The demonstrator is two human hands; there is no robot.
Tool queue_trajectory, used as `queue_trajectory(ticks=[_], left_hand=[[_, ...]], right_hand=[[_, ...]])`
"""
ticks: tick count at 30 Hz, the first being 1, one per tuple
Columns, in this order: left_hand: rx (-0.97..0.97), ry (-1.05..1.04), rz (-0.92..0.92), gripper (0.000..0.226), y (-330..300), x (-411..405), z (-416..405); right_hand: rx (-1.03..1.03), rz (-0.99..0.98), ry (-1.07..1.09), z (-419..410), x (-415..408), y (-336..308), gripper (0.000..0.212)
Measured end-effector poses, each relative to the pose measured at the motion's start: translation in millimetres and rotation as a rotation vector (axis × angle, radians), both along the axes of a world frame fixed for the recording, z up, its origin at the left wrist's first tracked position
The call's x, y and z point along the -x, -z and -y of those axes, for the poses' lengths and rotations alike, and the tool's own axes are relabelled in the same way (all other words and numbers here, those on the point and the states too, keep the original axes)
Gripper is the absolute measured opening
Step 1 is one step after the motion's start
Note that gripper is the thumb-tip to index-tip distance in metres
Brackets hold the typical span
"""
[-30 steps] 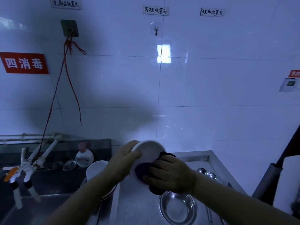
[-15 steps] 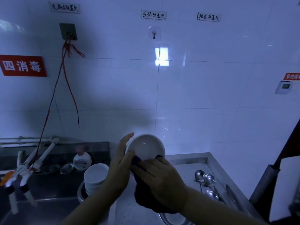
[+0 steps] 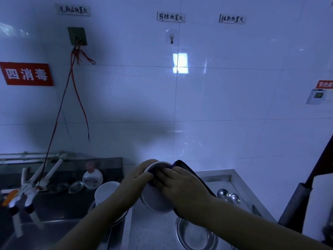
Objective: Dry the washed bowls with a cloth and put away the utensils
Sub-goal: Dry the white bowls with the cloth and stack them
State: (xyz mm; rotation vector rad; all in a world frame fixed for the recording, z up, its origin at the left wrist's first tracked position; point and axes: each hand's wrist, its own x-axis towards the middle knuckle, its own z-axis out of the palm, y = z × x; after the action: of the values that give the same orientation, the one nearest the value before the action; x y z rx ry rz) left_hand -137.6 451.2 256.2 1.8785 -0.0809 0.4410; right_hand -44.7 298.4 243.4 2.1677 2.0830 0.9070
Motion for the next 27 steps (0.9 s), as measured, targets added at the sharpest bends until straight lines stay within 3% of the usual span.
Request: queue_trajectory(ticks=[4, 7, 11, 14, 16, 19, 21, 24, 27], left_hand=[[0.008, -0.098, 0.019, 0.039, 3, -4, -5], [0.003, -0.126, -0.025, 0.038, -1, -3, -8], [-0.049, 0.036, -0.178, 0.042, -12, 0, -10], [-0.029, 0.124, -0.348, 0.047, -18, -1, -9], [-0.060, 0.065, -0.448, 0.048, -20, -2, -6], [-0.540, -0.113, -0.446, 0.061, -12, -4, -8], [-0.891, -0.219, -0.286, 0.066, -5, 4, -6], [-1.313, -0.140, 0.031, 0.045, 4, 12, -2], [-1.519, -0.018, 0.065, 0.015, 6, 8, 2]], right_hand=[[0.045, -0.113, -0.062, -5, 11, 14, 0.065], [0.048, -0.112, -0.119, 4, 9, 19, 0.055], [0.019, 0.027, -0.250, 18, -6, 15, 0.024], [-0.082, 0.080, -0.354, 21, -14, 17, 0.019], [-0.103, 0.066, -0.362, 22, -17, 21, 0.016], [-0.035, -0.004, -0.272, 23, -23, 24, 0.009], [-0.026, -0.081, -0.185, 25, -26, 25, 0.022], [-0.076, -0.185, -0.130, 26, -31, 24, 0.023], [-0.080, -0.229, -0.164, 24, -34, 22, 0.021]])
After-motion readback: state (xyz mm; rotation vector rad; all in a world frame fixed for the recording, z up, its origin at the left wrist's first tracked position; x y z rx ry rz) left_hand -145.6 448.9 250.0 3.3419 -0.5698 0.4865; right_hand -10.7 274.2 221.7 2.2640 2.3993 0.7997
